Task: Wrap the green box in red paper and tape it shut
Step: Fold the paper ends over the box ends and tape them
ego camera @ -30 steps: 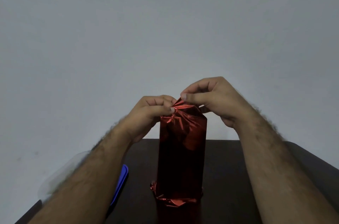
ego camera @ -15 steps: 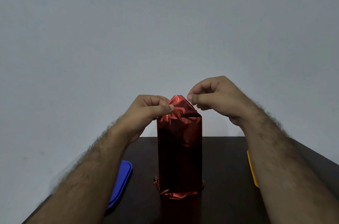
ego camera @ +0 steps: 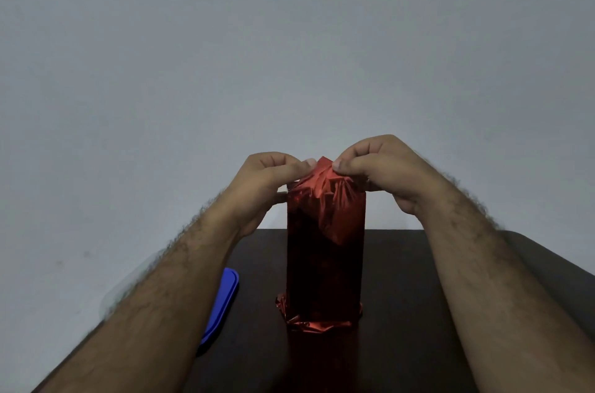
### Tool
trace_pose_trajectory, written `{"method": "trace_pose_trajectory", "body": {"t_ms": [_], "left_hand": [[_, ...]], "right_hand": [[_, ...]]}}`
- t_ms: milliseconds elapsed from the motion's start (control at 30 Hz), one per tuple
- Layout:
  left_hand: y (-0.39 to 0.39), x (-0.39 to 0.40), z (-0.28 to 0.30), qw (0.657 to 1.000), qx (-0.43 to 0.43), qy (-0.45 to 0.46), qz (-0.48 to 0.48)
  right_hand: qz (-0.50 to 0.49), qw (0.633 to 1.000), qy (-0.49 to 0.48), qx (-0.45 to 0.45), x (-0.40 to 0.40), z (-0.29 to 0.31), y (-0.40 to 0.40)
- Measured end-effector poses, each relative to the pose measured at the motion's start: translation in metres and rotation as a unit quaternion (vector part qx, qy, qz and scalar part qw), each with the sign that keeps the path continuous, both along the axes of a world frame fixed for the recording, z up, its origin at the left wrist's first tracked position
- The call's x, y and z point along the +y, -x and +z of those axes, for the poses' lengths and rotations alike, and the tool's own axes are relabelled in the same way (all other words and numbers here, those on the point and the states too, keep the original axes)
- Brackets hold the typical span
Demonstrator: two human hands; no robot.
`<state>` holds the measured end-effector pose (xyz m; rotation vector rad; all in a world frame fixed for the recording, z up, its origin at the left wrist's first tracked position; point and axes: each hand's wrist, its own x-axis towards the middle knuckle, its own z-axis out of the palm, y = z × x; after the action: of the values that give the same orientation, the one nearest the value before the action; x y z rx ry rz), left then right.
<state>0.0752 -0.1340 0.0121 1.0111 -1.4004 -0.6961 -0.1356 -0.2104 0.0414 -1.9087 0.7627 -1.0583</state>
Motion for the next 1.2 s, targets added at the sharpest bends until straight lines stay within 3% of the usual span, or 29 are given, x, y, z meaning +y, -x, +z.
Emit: {"method": "trace_pose_trajectory", "body": {"t_ms": [167, 300, 533, 1033, 1200], "left_hand": [[0.0, -0.003, -0.002, 0.999, -0.04, -0.006, 0.013], [0.001, -0.006, -0.003, 0.999, 0.0, -0.026, 0.037], [0.012, -0.01, -0.006, 0.995, 0.024, -0.011, 0.1], [0.014, -0.013, -0.004, 0.995, 0.072, -0.025, 0.069], [0.013, -0.013, -0.004, 0.997, 0.041, -0.03, 0.05]], "right_hand": [[-0.008, 1.0, 0.01, -0.012, -0.004, -0.003, -0.003], [-0.002, 0.999, -0.005, -0.045, -0.009, -0.007, -0.007], [-0.018, 0.999, 0.001, -0.03, -0.017, -0.011, -0.011], [0.029, 0.997, -0.043, -0.054, -0.018, -0.015, -0.012], [0.014, 0.996, -0.054, -0.072, -0.017, -0.016, -0.014]]}}
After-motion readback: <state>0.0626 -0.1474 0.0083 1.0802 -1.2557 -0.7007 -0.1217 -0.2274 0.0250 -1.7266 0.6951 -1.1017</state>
